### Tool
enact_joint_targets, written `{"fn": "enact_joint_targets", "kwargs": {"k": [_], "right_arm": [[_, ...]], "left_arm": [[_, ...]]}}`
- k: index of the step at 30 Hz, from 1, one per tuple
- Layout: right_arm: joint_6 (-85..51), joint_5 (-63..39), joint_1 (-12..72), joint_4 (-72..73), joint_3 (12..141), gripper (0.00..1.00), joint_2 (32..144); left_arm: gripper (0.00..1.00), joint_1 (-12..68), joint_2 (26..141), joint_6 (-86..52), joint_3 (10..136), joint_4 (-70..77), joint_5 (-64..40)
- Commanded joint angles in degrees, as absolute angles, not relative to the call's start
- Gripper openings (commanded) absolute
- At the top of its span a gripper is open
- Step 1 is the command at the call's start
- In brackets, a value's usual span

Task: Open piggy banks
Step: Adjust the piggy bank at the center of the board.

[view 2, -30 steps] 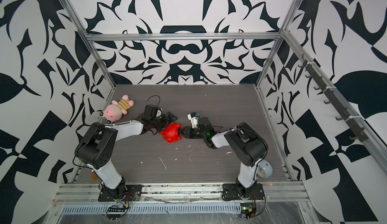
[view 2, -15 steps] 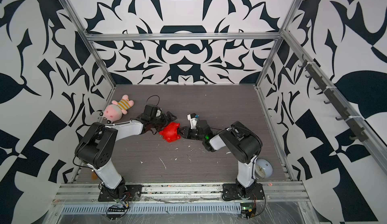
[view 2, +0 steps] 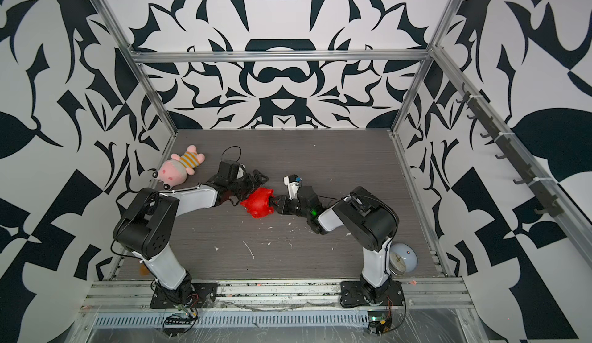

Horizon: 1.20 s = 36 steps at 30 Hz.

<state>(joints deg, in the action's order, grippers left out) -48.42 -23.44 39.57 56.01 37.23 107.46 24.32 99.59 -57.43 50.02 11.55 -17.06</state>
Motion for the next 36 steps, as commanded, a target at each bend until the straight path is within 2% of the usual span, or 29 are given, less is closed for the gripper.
{"fn": "enact_joint_targets", "kwargs": {"k": [1,7,13,18,23,29,36], "right_arm": [[-45.22,-21.09,40.85,57.25,40.33,0.01,107.36],[-40.96,-20.04,41.09,53.28,40.36,0.0,104.47],[-21.87,-11.93,44.62,31.04,45.71,0.0,96.72],[-14.09,-9.41,45.97,22.97,49.9,0.0,95.17],[-2.0,0.42,52.03,13.21,55.76,0.0,95.62],[8.02,13.41,59.36,9.08,58.88,0.0,99.78],[15.89,22.43,64.92,10.56,59.46,0.0,101.4]], "left_arm": [[1.0,25.75,99.11,-59.06,48.48,13.03,-20.58],[0.99,25.67,99.54,-60.48,48.21,14.84,-21.65],[0.99,19.41,97.64,-61.73,46.9,17.82,-25.43],[0.99,15.81,93.76,-55.48,47.53,10.38,-24.19],[0.99,12.7,90.35,-54.6,43.33,10.57,-23.61],[0.99,11.16,88.13,-56.03,39.2,14.69,-24.18],[0.99,10.62,87.03,-56.62,35.81,17.03,-23.73]]}}
